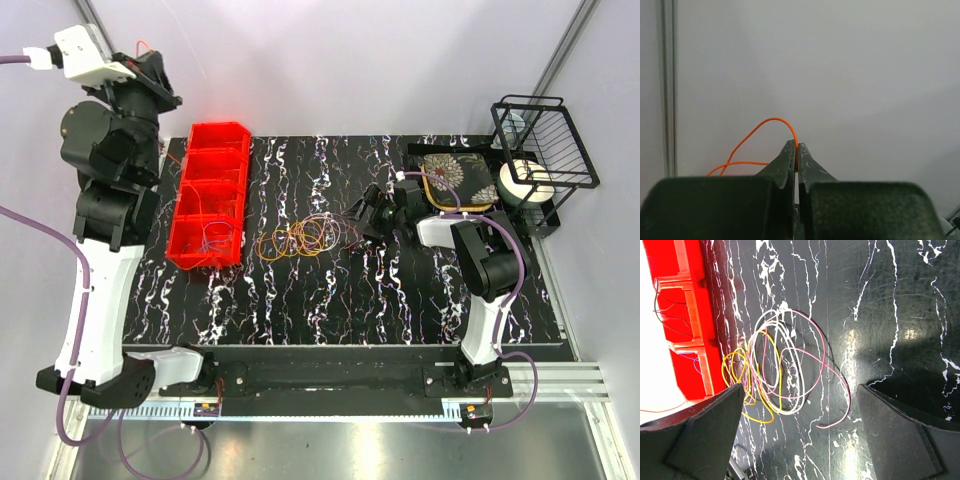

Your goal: Untangle the cables

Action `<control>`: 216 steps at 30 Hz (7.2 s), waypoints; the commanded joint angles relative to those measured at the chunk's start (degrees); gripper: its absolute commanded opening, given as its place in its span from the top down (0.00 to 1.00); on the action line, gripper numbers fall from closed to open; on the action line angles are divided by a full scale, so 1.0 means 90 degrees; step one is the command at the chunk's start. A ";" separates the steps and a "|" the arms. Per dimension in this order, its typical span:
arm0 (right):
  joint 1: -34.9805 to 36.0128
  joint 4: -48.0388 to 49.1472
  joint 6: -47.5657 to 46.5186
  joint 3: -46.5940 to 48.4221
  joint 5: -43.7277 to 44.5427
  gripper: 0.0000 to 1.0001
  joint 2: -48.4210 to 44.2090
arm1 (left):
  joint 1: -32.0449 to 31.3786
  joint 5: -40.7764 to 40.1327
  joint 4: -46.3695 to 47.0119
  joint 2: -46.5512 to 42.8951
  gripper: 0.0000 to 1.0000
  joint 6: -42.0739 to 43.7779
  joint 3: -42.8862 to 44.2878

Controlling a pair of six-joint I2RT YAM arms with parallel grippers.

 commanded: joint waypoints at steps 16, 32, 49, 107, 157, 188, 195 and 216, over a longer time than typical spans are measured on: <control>0.0044 0.0014 0.0050 0.0387 -0.0327 0.00 0.0318 | 0.0455 0.0549 -0.0170 0.1231 1.00 -0.0222 0.2638; 0.0044 0.0014 0.0158 0.0514 -0.0503 0.00 0.0553 | 0.0455 0.1720 0.0514 0.0538 1.00 -0.1717 0.2785; 0.0034 -0.0044 0.0167 0.0563 -0.0601 0.00 0.0582 | 0.0494 0.1125 0.1196 0.0265 1.00 -0.0847 0.1059; 0.0044 -0.0044 0.0402 0.0885 -0.1021 0.00 0.1187 | 0.1646 0.0217 0.2692 -0.0038 1.00 -0.1521 -0.3698; 0.0064 0.0151 0.0607 0.0934 -0.1285 0.01 0.1373 | 0.1774 0.0089 0.2292 0.1621 1.00 -0.2585 -0.4608; 0.0074 0.0005 0.0431 0.0866 -0.1216 0.00 0.1071 | 0.1774 0.0948 -0.0646 0.1740 0.01 -0.3279 -0.3769; 0.0366 -0.0452 0.0012 0.1031 -0.0719 0.00 0.0924 | 0.1696 0.1847 -0.2365 0.0871 0.01 -0.2323 -0.3649; 0.0718 -0.3364 -0.1404 0.0651 0.3022 0.00 -0.1498 | 0.0710 0.2610 -0.3031 -0.1356 0.01 -0.1687 -0.5975</control>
